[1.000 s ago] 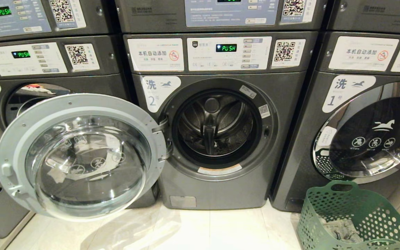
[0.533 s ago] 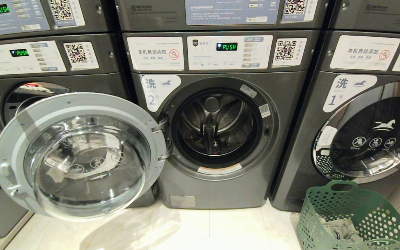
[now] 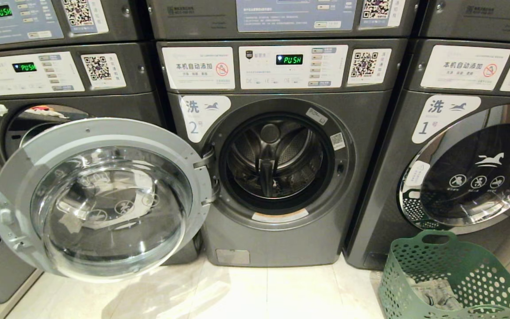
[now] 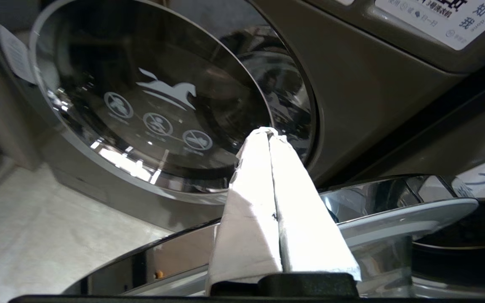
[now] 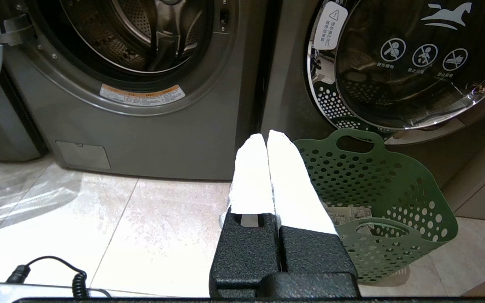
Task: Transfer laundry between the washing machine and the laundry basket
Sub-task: Close the washing machine door with the left hand
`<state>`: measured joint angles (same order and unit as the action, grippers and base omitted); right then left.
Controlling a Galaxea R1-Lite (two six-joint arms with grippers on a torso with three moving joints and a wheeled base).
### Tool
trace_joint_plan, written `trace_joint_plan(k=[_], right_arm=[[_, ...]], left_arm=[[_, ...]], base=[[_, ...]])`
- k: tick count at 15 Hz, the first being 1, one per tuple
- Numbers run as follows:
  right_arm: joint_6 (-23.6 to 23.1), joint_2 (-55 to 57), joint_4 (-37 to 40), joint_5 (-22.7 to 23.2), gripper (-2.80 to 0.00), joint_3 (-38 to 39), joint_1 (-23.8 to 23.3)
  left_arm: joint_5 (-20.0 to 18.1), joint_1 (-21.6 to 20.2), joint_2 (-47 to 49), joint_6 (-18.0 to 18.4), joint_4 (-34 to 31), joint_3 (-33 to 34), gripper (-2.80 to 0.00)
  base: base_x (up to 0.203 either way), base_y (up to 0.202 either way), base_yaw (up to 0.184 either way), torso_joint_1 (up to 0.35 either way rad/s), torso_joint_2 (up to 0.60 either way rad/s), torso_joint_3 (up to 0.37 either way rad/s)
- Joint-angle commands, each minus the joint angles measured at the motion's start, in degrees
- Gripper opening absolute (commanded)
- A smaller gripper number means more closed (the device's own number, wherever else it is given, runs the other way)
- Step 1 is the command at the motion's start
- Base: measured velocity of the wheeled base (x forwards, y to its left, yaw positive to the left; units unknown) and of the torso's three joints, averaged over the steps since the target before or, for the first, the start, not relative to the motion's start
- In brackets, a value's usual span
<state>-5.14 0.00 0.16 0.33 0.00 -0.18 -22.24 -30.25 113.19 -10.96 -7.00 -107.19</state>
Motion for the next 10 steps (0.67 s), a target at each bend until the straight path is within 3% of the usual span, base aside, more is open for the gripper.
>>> trace_joint_plan(k=[1,7,10], right_arm=[[-0.04,0.09,0.02,0.02,-2.80,0.09,0.01],[-0.39,0.09,-0.07,-0.06,-2.80,0.07,0.01],[-0.39,0.09,-0.07,-0.06,-2.80,0.03,0.01]], left_arm=[[-3.60,-0.19,3.42,-1.95,0.00,-0.61,-2.80],[-4.57,-0.15,8.97,-3.01,-1.04,-3.03,-2.80],[-4.63,-0.12,8.39,-2.98,-7.56,-3.03,-2.80]], base=[[0.000,0.000,0.000,0.000,0.00,0.000],[0.000,0.000,0.000,0.000,0.00,0.000],[0.000,0.000,0.000,0.000,0.00,0.000]])
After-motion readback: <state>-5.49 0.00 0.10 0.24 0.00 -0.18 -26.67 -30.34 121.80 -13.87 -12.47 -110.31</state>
